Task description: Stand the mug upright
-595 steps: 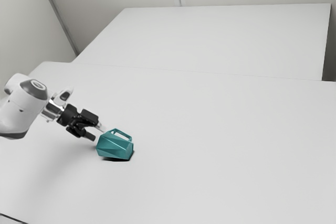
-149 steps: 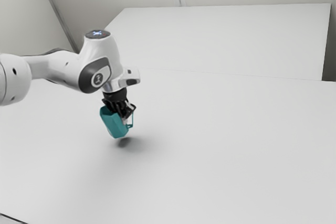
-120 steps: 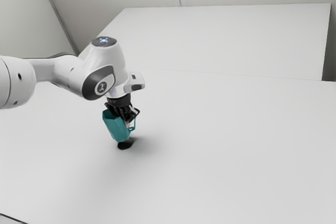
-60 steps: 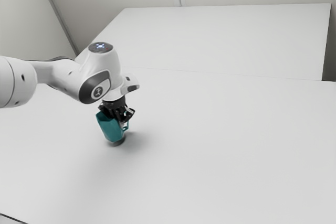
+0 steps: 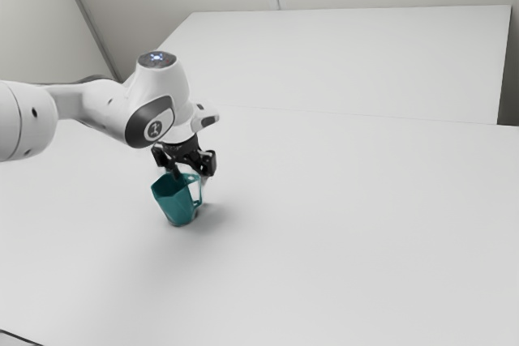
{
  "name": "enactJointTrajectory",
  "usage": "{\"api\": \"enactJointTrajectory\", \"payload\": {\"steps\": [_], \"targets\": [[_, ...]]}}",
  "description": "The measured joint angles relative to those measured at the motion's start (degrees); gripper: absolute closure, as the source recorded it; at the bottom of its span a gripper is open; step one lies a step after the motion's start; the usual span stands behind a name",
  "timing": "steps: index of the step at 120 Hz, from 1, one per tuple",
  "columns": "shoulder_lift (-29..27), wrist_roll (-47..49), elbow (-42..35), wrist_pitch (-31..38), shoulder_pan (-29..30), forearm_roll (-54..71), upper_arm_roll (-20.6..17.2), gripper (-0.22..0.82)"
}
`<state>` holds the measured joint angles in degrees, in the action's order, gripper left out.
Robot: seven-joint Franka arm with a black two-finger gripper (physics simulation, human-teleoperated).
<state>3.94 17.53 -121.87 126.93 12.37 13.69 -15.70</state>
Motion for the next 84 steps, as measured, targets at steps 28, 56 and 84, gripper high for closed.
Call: {"api": "enactJointTrajectory", "payload": {"steps": [28, 56, 84], "targets": [[-0.5, -5.8, 14.3, -13.4, -0.4, -7.2, 0.5, 0.07], [-0.6, -12.7, 24.6, -24.7, -0.1, -10.9, 2.2, 0.02], [-0.6, -17.5, 32.9, -32.2, 0.3, -11.9, 2.8, 0.01]]}}
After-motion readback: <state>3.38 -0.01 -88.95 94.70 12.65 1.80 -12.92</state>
